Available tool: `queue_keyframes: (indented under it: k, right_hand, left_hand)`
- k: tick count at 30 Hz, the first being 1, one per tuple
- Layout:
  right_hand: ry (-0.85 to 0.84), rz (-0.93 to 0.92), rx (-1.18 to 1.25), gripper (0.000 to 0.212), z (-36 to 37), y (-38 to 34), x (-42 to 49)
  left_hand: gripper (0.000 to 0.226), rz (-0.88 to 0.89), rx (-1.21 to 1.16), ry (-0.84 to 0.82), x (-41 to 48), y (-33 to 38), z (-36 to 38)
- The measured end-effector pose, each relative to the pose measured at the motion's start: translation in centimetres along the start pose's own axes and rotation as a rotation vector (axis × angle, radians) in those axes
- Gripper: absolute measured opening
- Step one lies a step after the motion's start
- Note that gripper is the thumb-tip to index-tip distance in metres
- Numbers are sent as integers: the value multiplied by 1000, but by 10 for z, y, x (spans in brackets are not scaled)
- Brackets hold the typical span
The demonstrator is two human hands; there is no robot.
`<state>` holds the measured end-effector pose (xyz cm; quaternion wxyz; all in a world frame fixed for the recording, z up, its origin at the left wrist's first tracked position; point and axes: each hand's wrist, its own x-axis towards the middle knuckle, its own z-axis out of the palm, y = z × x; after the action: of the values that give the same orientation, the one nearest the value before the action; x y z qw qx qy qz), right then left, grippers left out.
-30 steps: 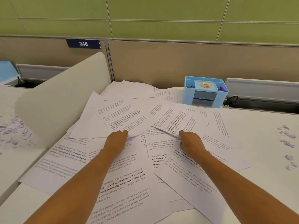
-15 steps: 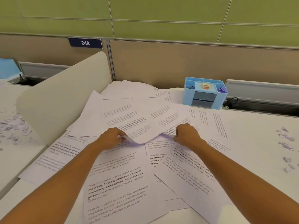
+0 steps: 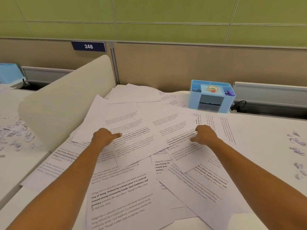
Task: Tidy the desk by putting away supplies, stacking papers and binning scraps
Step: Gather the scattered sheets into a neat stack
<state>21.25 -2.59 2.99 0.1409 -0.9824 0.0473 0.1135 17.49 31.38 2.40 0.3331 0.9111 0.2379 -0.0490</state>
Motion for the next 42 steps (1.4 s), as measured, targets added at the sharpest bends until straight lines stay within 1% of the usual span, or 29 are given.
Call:
queue_keyframes:
  k: [2,3,4,6,8,14,17,19,22,25,29,32,34,39,42]
  right_hand:
    - [-49,47,-67,86,3,9,6]
    - [-71,69,-79,94,5,12,8]
    - [-80,77,-88,98,7,14,11]
    - [-92,62,-132,98,10,14,15]
    - [-100,52,-163,99,9,14,18]
    - [-126,70,-168,104,1,14,26]
    - [-140,94,-170,104,-3,13,28]
    - [-152,129,-119,109,-2,14,31]
    - [-186,176,28,114,-1,14,35]
    - [-211,186,134,105,-3,14,33]
    - [-204,170,161,98,-1,13,29]
    - [-138,126,131,98,1,10,22]
    - [-69,86,97,93,2,6,17]
    - [153,63,79,54,1,1,8]
    - [238,24,123,39,-6,0,3]
  left_hand:
    - [58,-36,214,36,-2,7,13]
    - [67,-46,273,35,-2,9,19]
    - [78,-62,310,38,-2,12,25]
    - [97,-97,345,53,-3,15,34]
    - [106,-117,358,61,-5,17,38]
    - [112,-134,465,30,3,17,37]
    - [106,-129,512,17,5,23,36]
    - [100,-116,515,10,5,26,36]
    - [99,-112,491,-7,7,29,37]
    - [100,-114,497,-14,9,27,39]
    - [108,-191,473,50,8,23,42]
    - [111,-256,371,67,2,24,42]
    - [111,-292,295,63,1,26,42]
    - [102,-346,223,39,2,31,40]
    - [101,-322,204,31,2,32,39]
